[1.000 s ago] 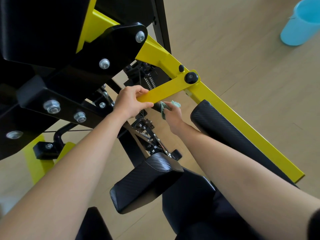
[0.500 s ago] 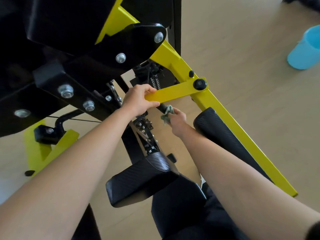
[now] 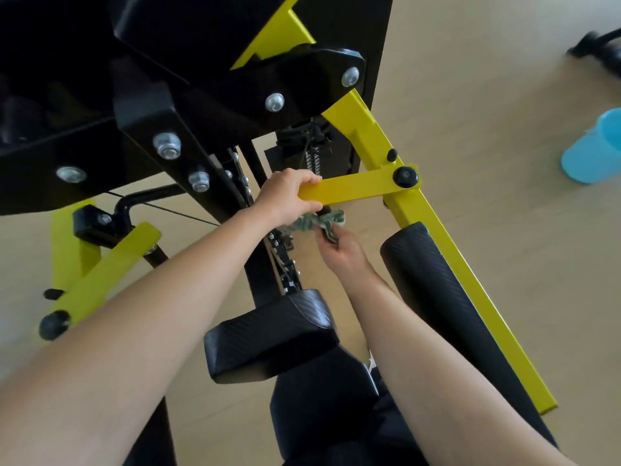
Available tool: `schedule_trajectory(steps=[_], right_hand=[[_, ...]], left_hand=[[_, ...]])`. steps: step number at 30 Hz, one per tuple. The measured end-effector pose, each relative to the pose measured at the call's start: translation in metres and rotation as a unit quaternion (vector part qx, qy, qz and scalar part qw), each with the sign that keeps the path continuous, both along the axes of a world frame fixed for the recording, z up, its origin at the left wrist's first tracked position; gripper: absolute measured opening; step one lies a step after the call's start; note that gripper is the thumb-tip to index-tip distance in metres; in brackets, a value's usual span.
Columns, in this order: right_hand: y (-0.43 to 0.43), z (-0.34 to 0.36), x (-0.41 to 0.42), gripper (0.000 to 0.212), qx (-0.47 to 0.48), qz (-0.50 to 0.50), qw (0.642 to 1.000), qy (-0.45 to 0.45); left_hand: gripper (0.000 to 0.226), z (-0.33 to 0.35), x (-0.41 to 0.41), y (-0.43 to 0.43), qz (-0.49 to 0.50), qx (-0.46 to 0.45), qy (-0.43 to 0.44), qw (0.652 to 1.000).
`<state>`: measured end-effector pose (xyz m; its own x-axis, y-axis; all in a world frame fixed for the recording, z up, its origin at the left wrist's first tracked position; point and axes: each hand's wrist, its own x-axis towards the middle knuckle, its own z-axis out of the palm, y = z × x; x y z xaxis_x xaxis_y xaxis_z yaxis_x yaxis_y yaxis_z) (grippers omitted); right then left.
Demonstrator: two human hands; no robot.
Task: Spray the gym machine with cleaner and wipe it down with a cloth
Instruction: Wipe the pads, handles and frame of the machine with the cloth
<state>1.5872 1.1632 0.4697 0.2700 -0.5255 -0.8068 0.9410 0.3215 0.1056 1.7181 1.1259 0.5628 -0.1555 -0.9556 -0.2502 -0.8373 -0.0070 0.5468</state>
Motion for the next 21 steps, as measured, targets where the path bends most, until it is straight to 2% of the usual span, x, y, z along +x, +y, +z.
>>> schedule_trajectory(steps=[5,7,11,13,16,21], right_hand=[[0.005,-0.027,-0.009,0.042,0.025,0.064,0.993,0.099],[0.013,-0.014,-0.013,0.038,-0.004,0.066,0.992,0.105],[0.039,0.026,-0.023,0.014,-0.094,0.092,0.98,0.147],[0.053,0.044,-0.029,0.016,-0.133,0.124,0.964,0.197],[0.07,0.067,-0.037,0.024,-0.209,0.184,0.916,0.288],[0.078,0.109,-0.031,0.02,-0.348,0.271,0.787,0.432]], left_hand=[[0.064,-0.002,0.007,0.019,-0.024,0.024,0.004,0.999],[0.065,-0.004,0.009,0.027,-0.031,0.035,0.016,0.999],[0.059,-0.002,0.015,0.041,-0.026,0.005,-0.004,1.0],[0.055,0.006,0.017,0.05,0.006,-0.003,0.012,1.0],[0.05,0.023,0.023,0.067,0.048,-0.008,0.084,0.995],[0.042,0.056,0.039,0.105,0.091,0.008,0.247,0.965]])
